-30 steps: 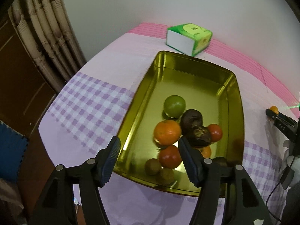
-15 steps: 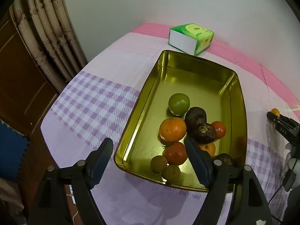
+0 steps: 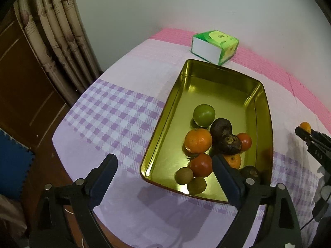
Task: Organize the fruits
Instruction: 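Move the right tool to the orange mandarin and grasp it, then carry the mandarin into the tin and open the right tool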
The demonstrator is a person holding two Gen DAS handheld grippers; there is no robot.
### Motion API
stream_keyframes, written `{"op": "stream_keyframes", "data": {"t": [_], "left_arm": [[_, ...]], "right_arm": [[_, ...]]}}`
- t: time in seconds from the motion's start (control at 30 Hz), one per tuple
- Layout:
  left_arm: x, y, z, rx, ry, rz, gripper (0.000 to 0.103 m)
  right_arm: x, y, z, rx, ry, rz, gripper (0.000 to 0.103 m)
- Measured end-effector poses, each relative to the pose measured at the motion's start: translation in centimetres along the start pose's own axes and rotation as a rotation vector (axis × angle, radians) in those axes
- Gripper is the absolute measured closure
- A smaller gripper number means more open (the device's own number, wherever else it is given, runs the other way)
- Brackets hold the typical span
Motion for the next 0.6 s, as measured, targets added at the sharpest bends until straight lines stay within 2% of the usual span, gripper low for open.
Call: {"op": "stream_keyframes", "data": {"t": [0.27, 0.6], "left_arm": [[1.6, 1.2, 0.0, -0.010, 0.029, 0.001, 0.004], [3.9, 2.8, -0.2, -0.024, 0.061, 0.012, 0.004]], "right_arm": [[4.3, 1.6, 0.6, -0.023, 0.072, 0.076, 0.068], [11.2, 2.9, 1.2, -0.034, 0.192, 0.170, 0.068]]}}
Point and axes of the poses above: each gripper's, at about its wrist camera, not at the fingertips, and y roughly against the way its jaws point, x to its left, z to its top, the point moved 3 cm from there along -y, roughly the way its jaws point, and after that the axes turned 7 degrees about x, right-handed, at the moved point
